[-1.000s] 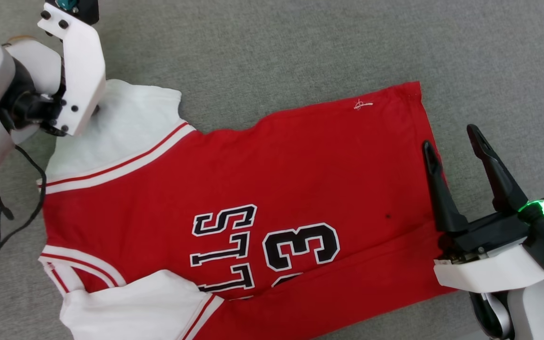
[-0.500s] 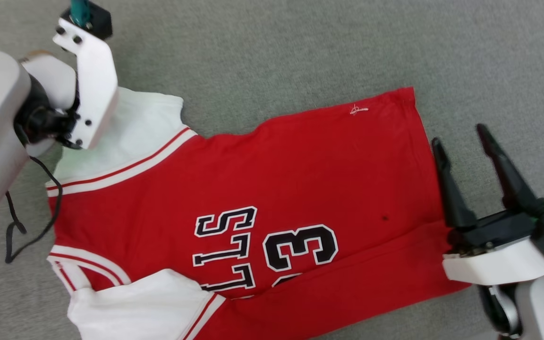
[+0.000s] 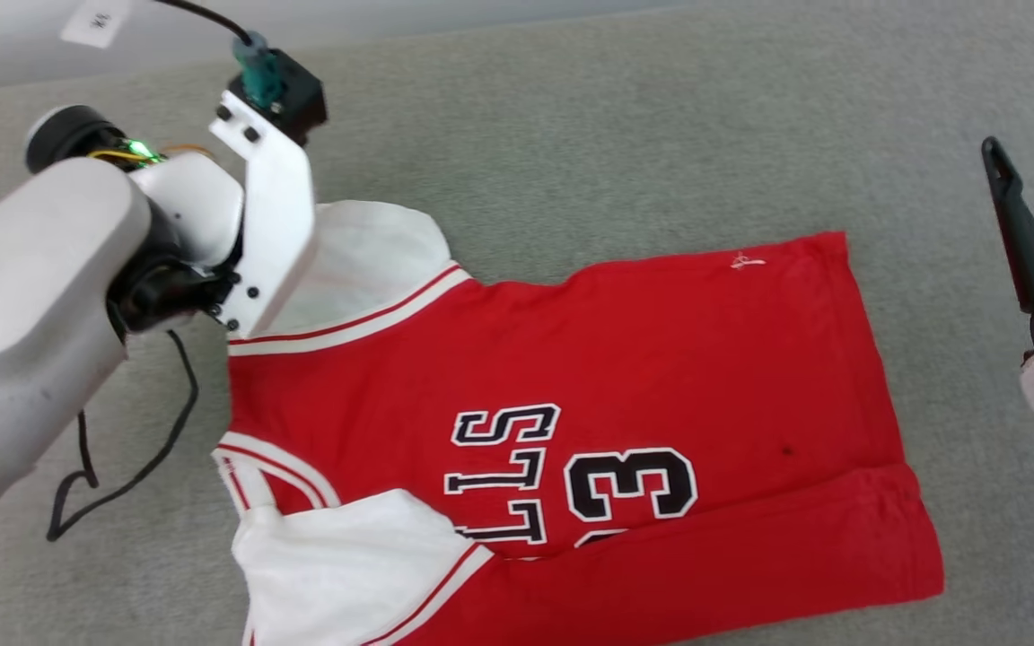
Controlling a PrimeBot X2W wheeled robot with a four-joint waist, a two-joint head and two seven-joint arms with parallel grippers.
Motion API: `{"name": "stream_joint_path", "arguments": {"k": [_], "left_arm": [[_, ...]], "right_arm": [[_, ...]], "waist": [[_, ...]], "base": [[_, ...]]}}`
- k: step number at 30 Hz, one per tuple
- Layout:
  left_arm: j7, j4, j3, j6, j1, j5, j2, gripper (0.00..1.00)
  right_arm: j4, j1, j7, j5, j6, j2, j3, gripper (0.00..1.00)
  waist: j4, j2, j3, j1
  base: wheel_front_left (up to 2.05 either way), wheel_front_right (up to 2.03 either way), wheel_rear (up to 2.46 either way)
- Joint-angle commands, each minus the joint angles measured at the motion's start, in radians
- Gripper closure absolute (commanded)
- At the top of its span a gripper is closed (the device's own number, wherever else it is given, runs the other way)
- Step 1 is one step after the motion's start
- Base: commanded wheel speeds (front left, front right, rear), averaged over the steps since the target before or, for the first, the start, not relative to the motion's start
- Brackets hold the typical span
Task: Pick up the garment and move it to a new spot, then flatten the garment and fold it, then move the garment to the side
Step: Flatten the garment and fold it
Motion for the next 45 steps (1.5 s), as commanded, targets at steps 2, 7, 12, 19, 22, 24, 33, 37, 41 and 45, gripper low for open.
{"name": "stream_joint_path", "arguments": {"k": [2, 7, 12, 19, 22, 24, 33, 37, 41, 45], "left_arm": [[-0.018, -0.031, -0.006, -0.001, 0.015, 0.001, -0.005, 1.00], [-0.045, -0.091, -0.018, -0.002, 0.001, 0.008, -0.010, 1.00], [-0.065, -0.127, -0.026, -0.002, -0.024, 0.024, -0.018, 1.00], [-0.085, -0.161, -0.042, -0.002, -0.065, 0.035, -0.028, 1.00], [-0.094, -0.170, -0.047, -0.002, -0.087, 0.037, -0.029, 1.00], [-0.101, -0.176, -0.049, -0.002, -0.099, 0.036, -0.029, 1.00], [-0.137, -0.163, -0.063, -0.002, -0.128, 0.027, -0.033, 1.00], [-0.147, -0.144, -0.079, -0.002, -0.121, 0.021, -0.025, 1.00], [-0.162, -0.127, -0.092, -0.002, -0.097, 0.010, -0.018, 1.00], [-0.189, -0.118, -0.093, -0.002, -0.070, -0.007, -0.005, 1.00]], "right_arm": [[0.013, -0.044, 0.144, 0.079, -0.001, -0.068, 0.046, 0.00], [0.052, -0.150, 0.491, 0.291, -0.001, -0.242, 0.188, 0.00], [0.109, -0.267, 0.772, 0.453, -0.001, -0.372, 0.329, 0.00], [0.216, -0.401, 1.022, 0.569, -0.001, -0.383, 0.421, 0.00], [0.263, -0.447, 1.056, 0.566, -0.001, -0.357, 0.434, 0.00], [0.292, -0.466, 1.069, 0.561, -0.001, -0.341, 0.443, 0.00], [0.370, -0.408, 1.034, 0.578, -0.001, -0.309, 0.544, 0.00], [0.382, -0.414, 0.979, 0.589, -0.001, -0.310, 0.567, 1.00], [0.395, -0.435, 0.911, 0.607, -0.001, -0.306, 0.561, 1.00], [0.403, -0.434, 0.843, 0.617, -0.001, -0.306, 0.577, 1.00]], "waist": [[0.034, 0.0000, -0.013, 0.0000], [0.065, 0.0000, 0.013, 0.0000], [0.103, 0.0000, 0.058, 0.0000], [0.150, 0.0000, 0.123, 0.0000], [0.166, 0.0000, 0.153, 0.0000], [0.176, 0.0000, 0.173, 0.0000], [0.195, 0.0000, 0.221, 0.0000], [0.186, 0.0000, 0.205, 0.0000], [0.171, 0.0000, 0.159, 0.0000], [0.156, 0.0000, 0.095, 0.0000]], "base": [[0.00, 0.00, 0.00], [0.00, 0.00, 0.00], [0.00, 0.00, 0.00], [0.00, 0.00, 0.00], [0.00, 0.00, 0.00], [0.00, 0.00, 0.00], [0.00, 0.00, 0.00], [0.00, 0.00, 0.00], [0.00, 0.00, 0.00], [0.00, 0.00, 0.00]]}}
